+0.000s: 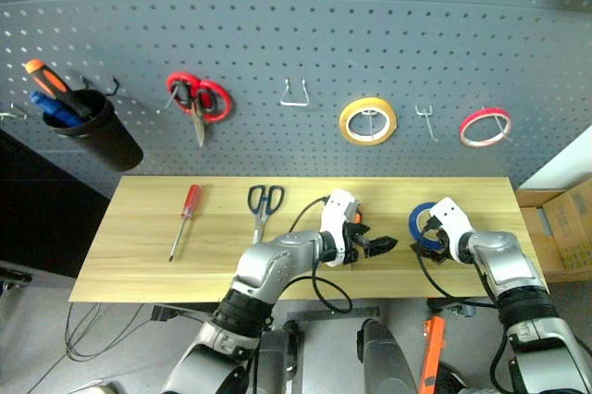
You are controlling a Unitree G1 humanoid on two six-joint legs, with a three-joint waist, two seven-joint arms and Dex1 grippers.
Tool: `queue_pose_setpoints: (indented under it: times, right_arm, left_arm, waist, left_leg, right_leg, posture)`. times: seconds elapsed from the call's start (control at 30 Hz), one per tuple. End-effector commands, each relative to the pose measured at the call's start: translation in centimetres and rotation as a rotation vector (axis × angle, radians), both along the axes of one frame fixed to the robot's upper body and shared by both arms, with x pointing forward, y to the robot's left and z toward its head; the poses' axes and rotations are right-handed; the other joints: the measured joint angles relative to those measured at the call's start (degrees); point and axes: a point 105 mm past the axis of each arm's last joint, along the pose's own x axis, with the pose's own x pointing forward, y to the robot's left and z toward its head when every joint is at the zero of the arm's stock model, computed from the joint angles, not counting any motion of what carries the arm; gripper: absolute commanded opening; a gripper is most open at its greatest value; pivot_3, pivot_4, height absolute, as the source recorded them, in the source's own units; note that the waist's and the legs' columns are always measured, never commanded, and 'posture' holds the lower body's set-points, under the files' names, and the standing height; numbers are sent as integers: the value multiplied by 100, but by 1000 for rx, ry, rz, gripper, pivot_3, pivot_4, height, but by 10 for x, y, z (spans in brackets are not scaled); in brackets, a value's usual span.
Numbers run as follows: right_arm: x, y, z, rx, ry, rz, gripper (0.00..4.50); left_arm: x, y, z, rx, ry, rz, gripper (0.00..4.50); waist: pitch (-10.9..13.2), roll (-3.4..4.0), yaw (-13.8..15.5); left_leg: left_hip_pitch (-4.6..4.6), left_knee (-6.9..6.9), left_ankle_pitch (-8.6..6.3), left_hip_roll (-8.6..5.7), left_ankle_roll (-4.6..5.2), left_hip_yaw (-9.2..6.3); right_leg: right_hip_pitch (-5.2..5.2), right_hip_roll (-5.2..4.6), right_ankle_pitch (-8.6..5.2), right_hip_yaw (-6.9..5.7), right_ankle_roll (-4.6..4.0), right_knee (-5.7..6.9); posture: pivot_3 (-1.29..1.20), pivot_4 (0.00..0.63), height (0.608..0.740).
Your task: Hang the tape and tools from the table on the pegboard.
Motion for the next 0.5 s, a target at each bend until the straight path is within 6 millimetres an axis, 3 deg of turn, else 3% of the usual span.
queue_pose_setpoints:
  times: [0.03, 0.2, 0.23, 0.37, 0.5]
  right_arm:
    - [5, -6, -1, 15, 16, -28, 4500]
    - [11, -13, -7, 9, 33, -49, 4500]
    - [12, -13, -7, 2, 26, -46, 4320]
    - [15, -14, -6, -12, 16, -32, 3335]
    - [17, -16, -6, -26, 5, -29, 1920]
  left_arm:
    - [-3, -6, 6, -22, -10, -5, 4465]
    - [-5, -3, 9, -24, -7, 9, 4465]
    - [-5, -3, 9, -23, -7, 12, 4494]
    - [-4, -1, 10, -25, -5, 20, 4500]
    - [-3, -2, 11, -30, -5, 22, 4500]
  waist:
    - [34, -1, -2]
    - [43, -6, -12]
    - [43, -7, -9]
    - [44, -8, -2]
    - [44, -8, -2]
  left_leg:
    - [0, 1, 0, 1, -1, -1]
    - [3, 11, 1, 3, -2, 0]
    - [3, 13, 1, 3, -2, 0]
    - [0, 17, 1, 3, -3, 0]
    - [0, 18, 1, 3, -3, 0]
  right_leg:
    - [-3, 1, 0, -1, 0, 3]
    - [-2, 3, 1, 0, 1, 12]
    - [-2, 3, 1, 1, 1, 12]
    - [-2, 2, 1, 1, 2, 10]
    - [-2, 2, 1, 1, 3, 12]
  posture:
    - [4, 355, 740]
    - [18, 354, 740]
    - [19, 354, 740]
    - [22, 352, 740]
    - [20, 346, 740]
